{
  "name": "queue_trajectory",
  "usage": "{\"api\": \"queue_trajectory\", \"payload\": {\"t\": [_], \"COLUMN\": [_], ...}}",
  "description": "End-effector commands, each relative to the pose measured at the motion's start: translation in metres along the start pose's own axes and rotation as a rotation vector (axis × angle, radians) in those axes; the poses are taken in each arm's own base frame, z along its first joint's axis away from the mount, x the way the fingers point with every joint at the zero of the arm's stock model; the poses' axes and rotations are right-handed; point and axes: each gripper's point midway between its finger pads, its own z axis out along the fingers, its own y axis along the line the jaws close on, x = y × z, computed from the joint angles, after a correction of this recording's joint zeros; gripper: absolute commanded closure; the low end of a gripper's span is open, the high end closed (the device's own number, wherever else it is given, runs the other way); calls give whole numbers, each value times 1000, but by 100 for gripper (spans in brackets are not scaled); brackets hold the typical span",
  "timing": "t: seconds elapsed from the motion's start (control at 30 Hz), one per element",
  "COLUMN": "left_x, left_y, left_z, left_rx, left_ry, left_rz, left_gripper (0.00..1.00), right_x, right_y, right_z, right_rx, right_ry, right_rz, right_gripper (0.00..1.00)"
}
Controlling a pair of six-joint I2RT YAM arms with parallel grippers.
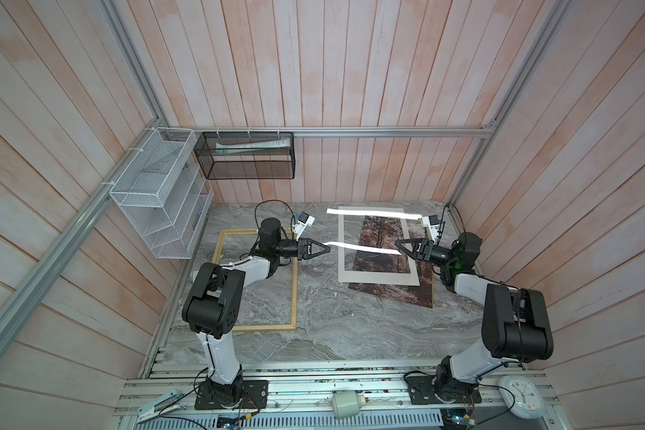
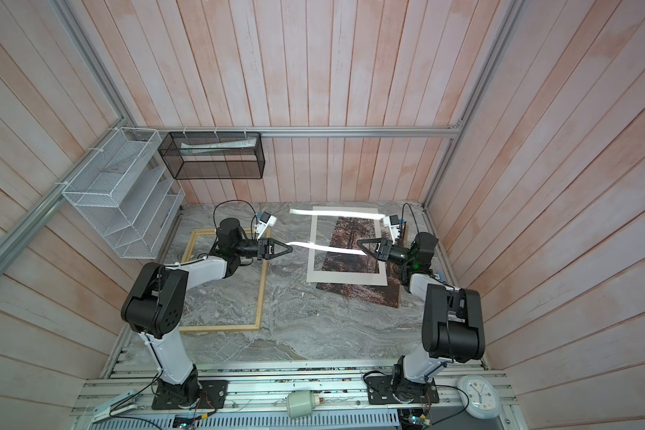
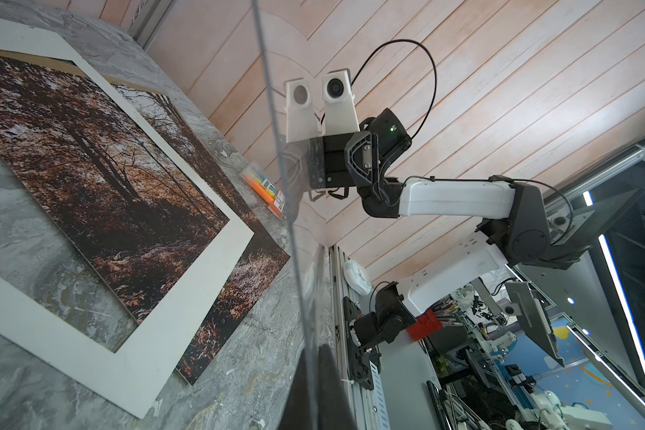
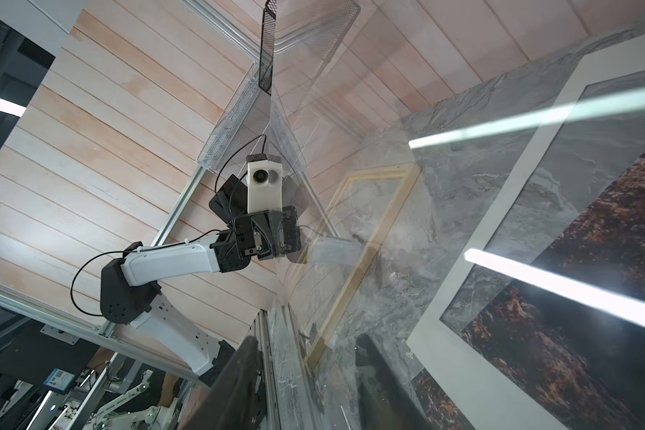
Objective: Put the photo into the frame
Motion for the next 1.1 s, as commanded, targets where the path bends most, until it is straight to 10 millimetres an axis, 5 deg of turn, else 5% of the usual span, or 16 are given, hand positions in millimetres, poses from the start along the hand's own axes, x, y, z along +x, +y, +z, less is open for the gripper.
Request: {"api": "queue_trajectory", "payload": {"t": [0.0,0.23,0.7,0.77,0.93,1.07], "left_x": [-11,-12,-15,-17,-20,-12], "left_y": [-15,-14,5,8,25,66], "left_z": [-5,-7,-22,-25,-36,-46], "left_rx": [25,16,-41,-48,-137,-330], "left_ry": [5,7,-29,-37,-83,-100], "left_rz": [95,105,57,46,9,-81], "left_gripper": [100,100,99,89,47,39], "right_x": [6,10,6,4,-5,-16], "right_y": [12,18,27,29,35,43], "right_z": [5,12,14,14,14,14], "right_rx": [-28,-37,-29,-25,-14,-2], "right_ry": [34,53,47,41,25,5], "right_rz": [-46,-53,-63,-63,-66,-83], "right_gripper": [59,64,98,100,100,100]}}
